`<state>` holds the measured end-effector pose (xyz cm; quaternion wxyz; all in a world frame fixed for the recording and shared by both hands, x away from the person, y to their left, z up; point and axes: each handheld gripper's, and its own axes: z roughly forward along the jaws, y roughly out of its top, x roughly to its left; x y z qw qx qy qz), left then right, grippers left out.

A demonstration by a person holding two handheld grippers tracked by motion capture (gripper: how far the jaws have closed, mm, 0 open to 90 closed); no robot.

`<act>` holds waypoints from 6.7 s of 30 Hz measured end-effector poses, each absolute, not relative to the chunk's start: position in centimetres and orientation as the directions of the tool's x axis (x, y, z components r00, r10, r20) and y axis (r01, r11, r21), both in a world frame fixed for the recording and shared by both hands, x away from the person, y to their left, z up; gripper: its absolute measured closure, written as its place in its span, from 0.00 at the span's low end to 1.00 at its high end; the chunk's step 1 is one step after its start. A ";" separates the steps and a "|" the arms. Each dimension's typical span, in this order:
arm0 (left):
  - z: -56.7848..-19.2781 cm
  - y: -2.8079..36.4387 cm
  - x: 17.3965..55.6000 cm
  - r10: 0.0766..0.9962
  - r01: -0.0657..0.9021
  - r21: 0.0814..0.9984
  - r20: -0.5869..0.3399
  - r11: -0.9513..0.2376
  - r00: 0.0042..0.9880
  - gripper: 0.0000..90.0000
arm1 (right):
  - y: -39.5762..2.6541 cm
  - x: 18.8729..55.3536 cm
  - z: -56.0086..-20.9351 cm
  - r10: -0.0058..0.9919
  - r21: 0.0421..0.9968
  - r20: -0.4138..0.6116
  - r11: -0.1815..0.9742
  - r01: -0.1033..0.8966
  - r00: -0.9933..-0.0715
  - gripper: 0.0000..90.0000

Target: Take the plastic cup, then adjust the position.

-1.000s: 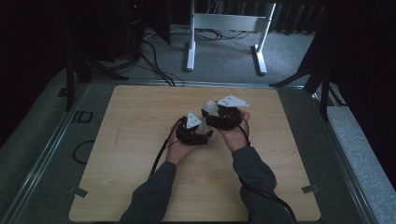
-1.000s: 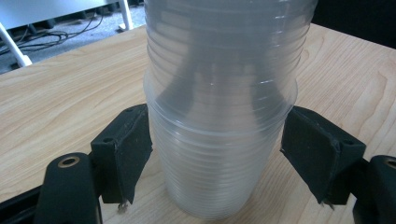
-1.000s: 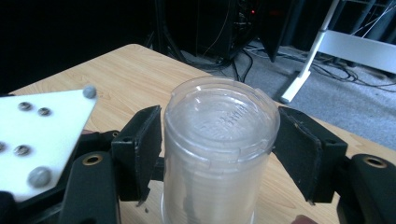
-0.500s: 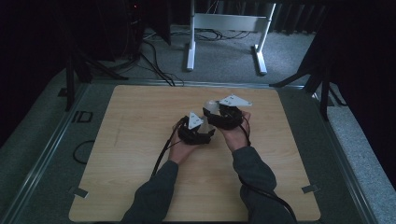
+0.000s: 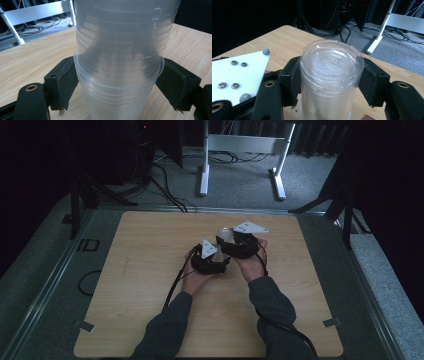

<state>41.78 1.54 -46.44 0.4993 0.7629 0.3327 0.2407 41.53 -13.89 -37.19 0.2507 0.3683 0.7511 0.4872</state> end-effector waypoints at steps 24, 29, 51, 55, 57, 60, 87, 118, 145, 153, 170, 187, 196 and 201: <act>-46.4 1.5 41.5 0.752 0.249 0.925 0.055 -0.285 0.657 0.24 | -13.9 41.7 -36.9 0.798 0.921 -0.003 0.237 0.308 -0.603 0.44; -46.5 1.5 41.4 0.752 0.254 0.924 0.051 -0.285 0.657 0.24 | -13.9 41.6 -36.8 0.799 0.923 -0.001 0.232 0.307 -0.601 0.44; -46.7 1.5 41.5 0.749 0.269 0.919 0.042 -0.289 0.661 0.24 | -13.9 41.7 -35.8 0.799 0.929 0.003 0.220 0.297 -0.602 0.45; -46.7 1.5 41.5 0.753 0.278 0.915 0.041 -0.292 0.656 0.23 | -13.9 41.7 -35.5 0.798 0.930 -0.004 0.224 0.291 -0.603 0.45; -46.8 1.5 41.5 0.753 0.281 0.915 0.037 -0.290 0.657 0.23 | -13.9 41.7 -35.3 0.798 0.930 -0.005 0.225 0.291 -0.603 0.45; -46.8 1.6 41.5 0.750 0.283 0.913 0.036 -0.293 0.661 0.23 | -13.9 41.7 -35.1 0.799 0.931 -0.005 0.223 0.290 -0.601 0.45; -45.3 2.9 41.2 0.746 0.299 0.916 0.001 -0.269 0.666 0.20 | -13.6 41.5 -33.0 0.800 0.932 -0.016 0.230 0.281 -0.599 0.46; -44.5 3.4 40.8 0.731 0.318 0.908 -0.020 -0.272 0.682 0.29 | -14.3 40.7 -30.4 0.800 0.943 -0.015 0.211 0.258 -0.600 0.46; -44.2 3.6 40.4 0.731 0.318 0.909 -0.023 -0.269 0.682 0.30 | -16.9 40.3 -29.0 0.828 0.947 -0.027 0.200 0.251 -0.561 0.46; -44.1 3.8 40.2 0.731 0.315 0.910 -0.020 -0.270 0.682 0.30 | -18.2 40.2 -29.1 0.843 0.946 -0.024 0.192 0.259 -0.537 0.46; -43.8 4.0 39.8 0.736 0.291 0.916 0.007 -0.276 0.677 0.30 | -20.2 40.2 -29.5 0.864 0.943 -0.025 0.187 0.275 -0.503 0.46; -43.3 4.5 38.7 0.733 0.268 0.931 -0.001 -0.247 0.680 0.30 | -22.3 39.8 -30.9 0.885 0.936 -0.004 0.166 0.310 -0.465 0.46; -43.2 4.4 37.9 0.722 0.256 0.935 0.001 -0.246 0.691 0.30 | -22.9 39.8 -31.9 0.891 0.930 0.009 0.159 0.330 -0.453 0.46; -43.1 4.4 37.7 0.718 0.249 0.937 0.003 -0.245 0.696 0.30 | -23.0 39.7 -32.3 0.893 0.928 0.013 0.157 0.338 -0.450 0.46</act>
